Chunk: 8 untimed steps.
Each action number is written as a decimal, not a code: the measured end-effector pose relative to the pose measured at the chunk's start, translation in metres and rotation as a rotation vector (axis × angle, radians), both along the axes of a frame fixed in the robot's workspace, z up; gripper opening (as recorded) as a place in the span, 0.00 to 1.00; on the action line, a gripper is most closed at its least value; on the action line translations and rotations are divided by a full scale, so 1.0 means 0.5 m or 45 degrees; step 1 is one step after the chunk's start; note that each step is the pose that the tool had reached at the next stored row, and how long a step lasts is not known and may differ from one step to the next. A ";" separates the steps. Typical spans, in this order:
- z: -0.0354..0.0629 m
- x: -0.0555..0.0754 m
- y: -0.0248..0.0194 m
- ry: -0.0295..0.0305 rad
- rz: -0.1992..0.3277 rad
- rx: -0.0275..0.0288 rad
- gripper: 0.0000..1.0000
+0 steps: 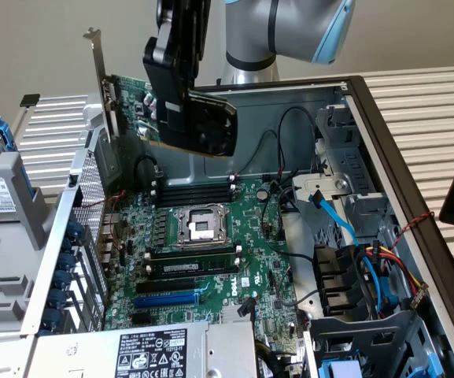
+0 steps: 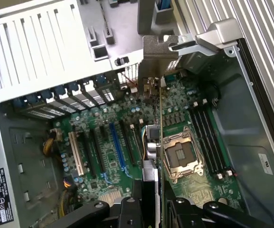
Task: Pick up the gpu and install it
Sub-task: 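Insert the gpu into the slot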
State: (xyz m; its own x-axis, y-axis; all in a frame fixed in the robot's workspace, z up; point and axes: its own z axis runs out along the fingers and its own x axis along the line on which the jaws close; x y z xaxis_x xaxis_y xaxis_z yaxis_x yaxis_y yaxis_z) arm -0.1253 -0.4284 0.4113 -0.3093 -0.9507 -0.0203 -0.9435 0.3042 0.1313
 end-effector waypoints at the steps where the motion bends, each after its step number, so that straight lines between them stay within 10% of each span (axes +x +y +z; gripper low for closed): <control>1: 0.000 0.000 0.0000 -0.0044 0.022 -0.0002 0.27; 8: -0.006 0.000 -0.0001 -0.0421 0.140 -0.0003 0.27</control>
State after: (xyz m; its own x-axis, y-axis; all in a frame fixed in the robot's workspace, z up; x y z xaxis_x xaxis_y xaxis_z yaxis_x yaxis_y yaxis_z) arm -0.1252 -0.4284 0.4081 -0.2021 -0.9790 -0.0285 -0.9751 0.1984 0.0995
